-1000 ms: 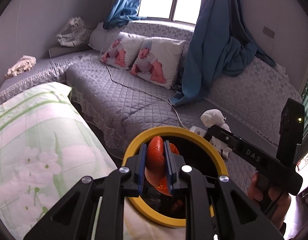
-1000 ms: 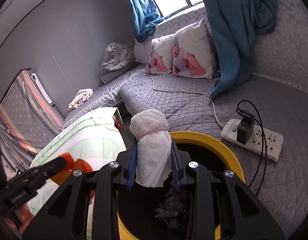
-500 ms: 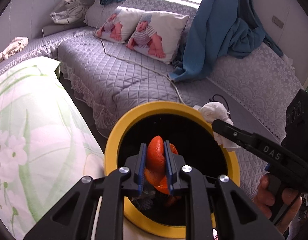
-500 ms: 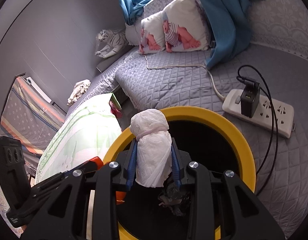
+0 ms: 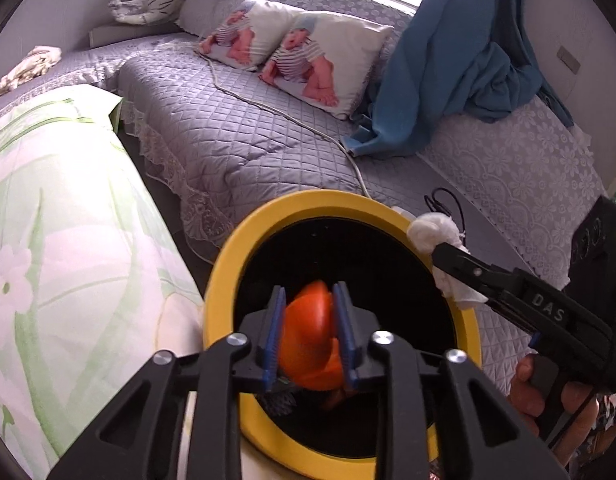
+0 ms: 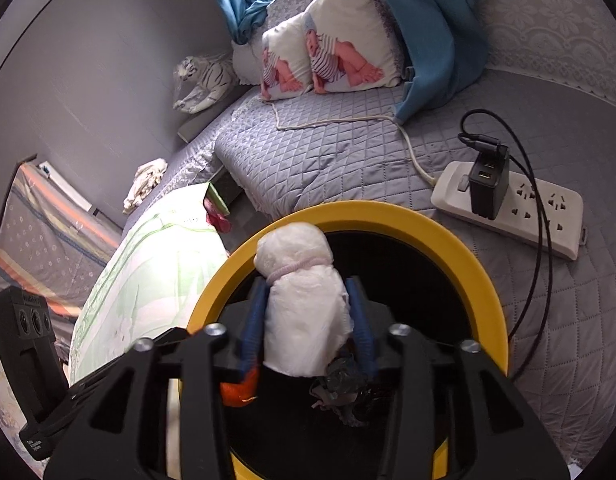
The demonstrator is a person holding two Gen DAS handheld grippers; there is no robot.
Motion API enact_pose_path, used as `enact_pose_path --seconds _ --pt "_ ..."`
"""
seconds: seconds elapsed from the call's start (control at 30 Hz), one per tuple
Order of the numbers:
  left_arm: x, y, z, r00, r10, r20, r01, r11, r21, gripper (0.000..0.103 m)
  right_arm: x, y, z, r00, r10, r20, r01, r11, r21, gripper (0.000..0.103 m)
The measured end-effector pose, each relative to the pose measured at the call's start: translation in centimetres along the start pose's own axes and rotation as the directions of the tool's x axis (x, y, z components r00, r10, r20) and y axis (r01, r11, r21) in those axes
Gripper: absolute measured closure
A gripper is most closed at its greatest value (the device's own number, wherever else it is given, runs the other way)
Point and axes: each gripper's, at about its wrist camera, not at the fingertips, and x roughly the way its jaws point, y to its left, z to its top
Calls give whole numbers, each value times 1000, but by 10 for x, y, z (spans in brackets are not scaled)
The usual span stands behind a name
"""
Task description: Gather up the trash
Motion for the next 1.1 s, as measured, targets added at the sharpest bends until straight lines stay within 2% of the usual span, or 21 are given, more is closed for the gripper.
enact_pose_path --seconds 0.1,0.4,0.63,0.73,0.9,1.1 --pt "-10 5 1 1000 10 29 -9 1000 -22 56 -6 -2 2 1000 -17 18 17 1000 15 51" --pt "-50 39 4 994 44 99 -32 993 -112 54 -18 8 5 998 -32 44 32 999 1 50" --pt "-111 77 -6 975 110 192 -72 978 -194 51 -23 47 -1 998 43 40 -40 997 -73 47" --pt "-140 89 -13 954 172 246 -121 970 -209 47 -24 73 -7 996 78 36 -73 990 -117 45" --pt "-194 107 -30 907 266 328 -191 951 -244 37 -23 116 -17 991 130 20 -124 974 -190 40" --pt "-256 114 -59 826 387 410 -288 915 -283 23 -30 172 -33 968 249 -33 -247 922 -297 40"
